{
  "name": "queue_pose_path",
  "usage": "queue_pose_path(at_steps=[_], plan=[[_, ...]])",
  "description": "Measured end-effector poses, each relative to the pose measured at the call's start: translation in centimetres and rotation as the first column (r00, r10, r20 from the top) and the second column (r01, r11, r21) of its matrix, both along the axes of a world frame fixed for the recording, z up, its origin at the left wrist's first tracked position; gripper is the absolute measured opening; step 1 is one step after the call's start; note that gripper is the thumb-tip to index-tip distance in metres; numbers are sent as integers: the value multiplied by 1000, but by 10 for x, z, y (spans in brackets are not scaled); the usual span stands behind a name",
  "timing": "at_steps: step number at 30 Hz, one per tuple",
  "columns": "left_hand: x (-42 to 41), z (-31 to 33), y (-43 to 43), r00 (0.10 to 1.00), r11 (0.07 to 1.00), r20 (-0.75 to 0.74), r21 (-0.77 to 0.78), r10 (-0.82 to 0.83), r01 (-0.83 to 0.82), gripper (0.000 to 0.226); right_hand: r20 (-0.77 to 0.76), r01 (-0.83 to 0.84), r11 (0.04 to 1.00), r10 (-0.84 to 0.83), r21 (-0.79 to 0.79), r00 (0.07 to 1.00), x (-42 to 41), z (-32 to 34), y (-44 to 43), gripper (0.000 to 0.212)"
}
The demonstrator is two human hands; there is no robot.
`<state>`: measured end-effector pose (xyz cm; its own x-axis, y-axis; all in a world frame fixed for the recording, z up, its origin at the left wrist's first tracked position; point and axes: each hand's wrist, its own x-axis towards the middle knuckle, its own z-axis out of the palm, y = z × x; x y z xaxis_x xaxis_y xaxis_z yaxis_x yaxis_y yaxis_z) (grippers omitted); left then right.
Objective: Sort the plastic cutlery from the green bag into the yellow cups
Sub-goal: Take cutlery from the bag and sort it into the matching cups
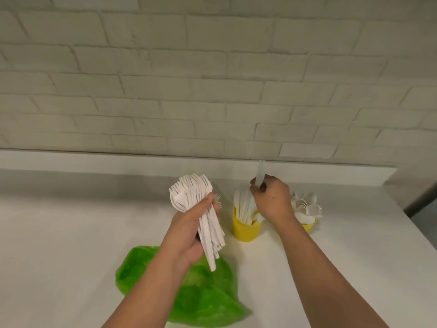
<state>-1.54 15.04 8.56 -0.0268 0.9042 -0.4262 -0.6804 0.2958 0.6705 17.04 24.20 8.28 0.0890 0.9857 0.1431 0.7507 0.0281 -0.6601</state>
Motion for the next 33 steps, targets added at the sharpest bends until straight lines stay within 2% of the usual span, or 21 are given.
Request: queue_pose_path(at_steps=[2,4,6,7,8,9,11,12,13,15,17,21,24,27,30,33], plan=[[2,1,1,1000,1000,13,13,-22,22,44,53,-17,997,21,-76,998,-2,-10,3,17],[2,1,3,998,999,40,16,-52,51,47,82,-11,991,22,-134,996,-5,-13,3,31],[1,4,6,995,996,59,33,-84,82,42,69,8,999,-6,-40,998,-8,-5,-2,37],[0,5,7,993,994,64,45,-98,95,39,33,26,999,-27,43,999,-11,2,-8,33],[1,7,7,991,993,72,58,-108,104,35,-20,35,992,-33,121,999,-15,10,-15,26],[2,9,7,990,991,82,66,-118,112,32,-100,36,991,-23,131,995,-20,16,-22,18],[3,10,8,988,990,83,69,-130,125,34,-368,-62,997,43,-41,929,-38,25,-41,10],[4,9,8,989,990,75,66,-129,124,36,-466,-157,978,76,-138,882,-49,24,-52,13],[6,8,8,991,991,69,65,-118,113,35,-494,-237,951,112,-199,863,-60,21,-61,19],[10,4,6,995,995,53,57,-79,76,24,-456,-308,926,182,-218,871,-77,11,-77,32],[13,-1,4,996,997,62,59,-58,54,15,-413,-287,947,204,-147,887,-86,1,-85,38],[21,-8,3,994,997,108,72,-33,26,17,-271,-253,964,221,-87,937,-79,-7,-82,48],[21,-9,7,994,997,111,79,-22,13,15,-250,-244,967,219,-73,943,-77,-4,-81,53],[19,-7,9,994,995,101,100,-37,27,16,-266,-216,975,198,-42,944,-79,-3,-81,46],[19,-3,8,993,993,106,109,-45,33,16,-302,-188,982,181,5,936,-81,-1,-84,27],[20,1,5,994,995,95,91,-45,36,18,-345,-176,983,151,-43,926,-82,0,-83,18]])
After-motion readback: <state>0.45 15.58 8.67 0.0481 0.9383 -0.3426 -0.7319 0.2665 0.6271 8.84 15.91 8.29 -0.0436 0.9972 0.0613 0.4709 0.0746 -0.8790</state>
